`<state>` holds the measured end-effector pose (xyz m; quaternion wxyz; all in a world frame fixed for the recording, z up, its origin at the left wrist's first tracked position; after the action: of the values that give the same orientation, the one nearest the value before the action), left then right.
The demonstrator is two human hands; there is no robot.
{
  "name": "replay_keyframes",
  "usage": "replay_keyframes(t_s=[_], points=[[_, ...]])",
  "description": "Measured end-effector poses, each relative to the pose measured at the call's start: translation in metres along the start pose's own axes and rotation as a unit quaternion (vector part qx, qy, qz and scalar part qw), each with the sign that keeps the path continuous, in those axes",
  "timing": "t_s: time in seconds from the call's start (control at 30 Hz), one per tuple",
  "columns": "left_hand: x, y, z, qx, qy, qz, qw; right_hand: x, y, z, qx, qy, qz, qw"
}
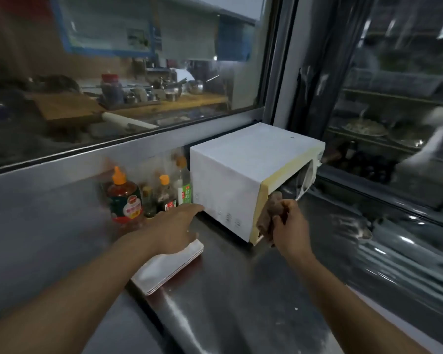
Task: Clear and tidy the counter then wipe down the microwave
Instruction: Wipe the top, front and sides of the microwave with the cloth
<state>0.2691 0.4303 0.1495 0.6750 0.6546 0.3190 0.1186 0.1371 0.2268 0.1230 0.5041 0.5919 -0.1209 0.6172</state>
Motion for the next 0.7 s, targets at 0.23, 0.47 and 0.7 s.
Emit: replay_keyframes(t_s=[0.23,0.47,0.7], points=[[0.024,-0.004,0.053,0.012,-0.035,0.010,0.999,0.015,-0.020,0.061,-0.018,0.198,-0.215,0.956],[0.033,-0.017,0.119,-0.025,-0.076,0.026,0.996,-0.031,-0.061,0.105,-0.046,0.455,-0.407,0.790],[0.049,-0.006,0.180,-0.143,-0.121,0.077,0.979,-0.056,-0.070,0.115,-0.064,0.448,-0.482,0.750]])
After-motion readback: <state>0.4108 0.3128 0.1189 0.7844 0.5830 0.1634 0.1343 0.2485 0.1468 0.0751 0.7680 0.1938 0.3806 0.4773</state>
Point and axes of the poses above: each hand's wrist, its own z-axis towards the middle knuckle, its own y-axis out of the back of the hand, x = y × z, the point moved 2 cm from there along z, towards the middle knuckle, and after that the axes turned 1 degree about z, right-handed, at the moved point
